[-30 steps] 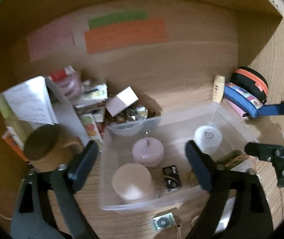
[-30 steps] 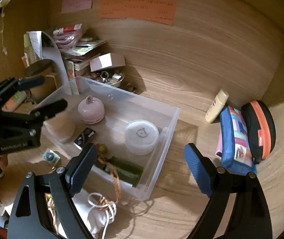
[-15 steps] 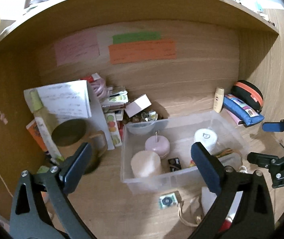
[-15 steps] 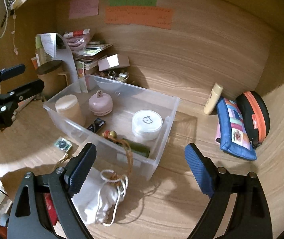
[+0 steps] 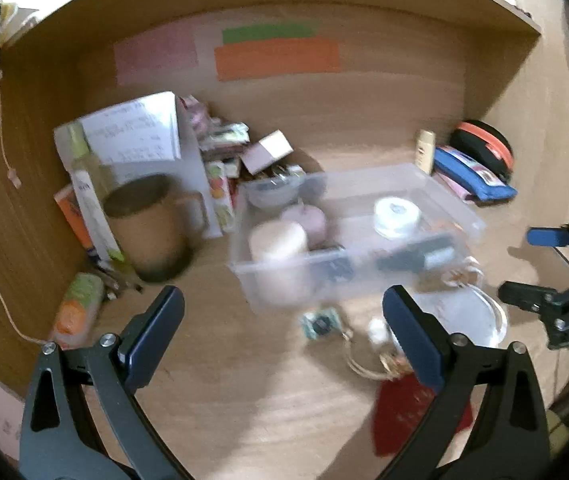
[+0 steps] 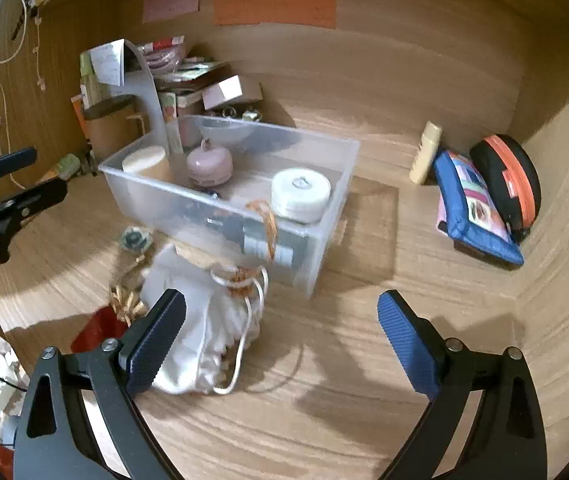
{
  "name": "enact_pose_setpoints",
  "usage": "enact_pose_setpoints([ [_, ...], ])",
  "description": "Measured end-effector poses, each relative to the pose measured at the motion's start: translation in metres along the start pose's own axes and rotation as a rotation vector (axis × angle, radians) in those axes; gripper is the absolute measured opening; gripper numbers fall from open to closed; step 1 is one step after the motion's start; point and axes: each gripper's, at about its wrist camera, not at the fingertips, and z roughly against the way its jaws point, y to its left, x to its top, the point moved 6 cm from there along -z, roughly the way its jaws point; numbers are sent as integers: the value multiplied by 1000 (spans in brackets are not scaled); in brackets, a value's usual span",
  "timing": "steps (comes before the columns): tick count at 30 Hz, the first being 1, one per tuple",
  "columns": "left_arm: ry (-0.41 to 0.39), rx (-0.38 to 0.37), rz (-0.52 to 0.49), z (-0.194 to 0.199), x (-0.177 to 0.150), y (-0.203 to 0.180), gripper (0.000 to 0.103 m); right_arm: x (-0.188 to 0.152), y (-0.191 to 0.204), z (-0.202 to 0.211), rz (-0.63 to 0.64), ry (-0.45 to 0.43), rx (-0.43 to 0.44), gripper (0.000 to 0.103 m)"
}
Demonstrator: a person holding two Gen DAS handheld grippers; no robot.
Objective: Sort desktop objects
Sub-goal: 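Grasp the red velvet pouch with the left tool while the right tool grasps the white drawstring bag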
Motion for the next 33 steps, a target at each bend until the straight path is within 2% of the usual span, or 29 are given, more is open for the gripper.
enact_pose_setpoints([
  [6,52,-66,-1,-3,-26,-25,101,-18,-11,-2,-53,28,-1,96],
  [13,156,-196,-6,-20,-58,-56,101,-31,-14,3,-80,42,11,96],
  [18,199,-223,-13,-30,-67,-64,101,-36,-8,-2,-79,59,23,96],
  [22,225,-231,45,-36,-69,-61,101,-36,-4,-5,-75,57,23,96],
  [25,238,-262,44,-37,-73,-63,83,-34,-1,-11,-82,72,49,96],
  [27,246,-303,47,-34,-75,-66,63,-33,2,-14,-80,81,60,96],
  [29,235,-318,31,-30,-76,-68,53,-31,2,-14,-80,78,51,96],
  [31,235,-306,19,-28,-78,-66,50,-29,3,-14,-77,77,55,96],
  [33,233,-325,34,-26,-80,-61,43,-28,6,-13,-71,73,65,96],
])
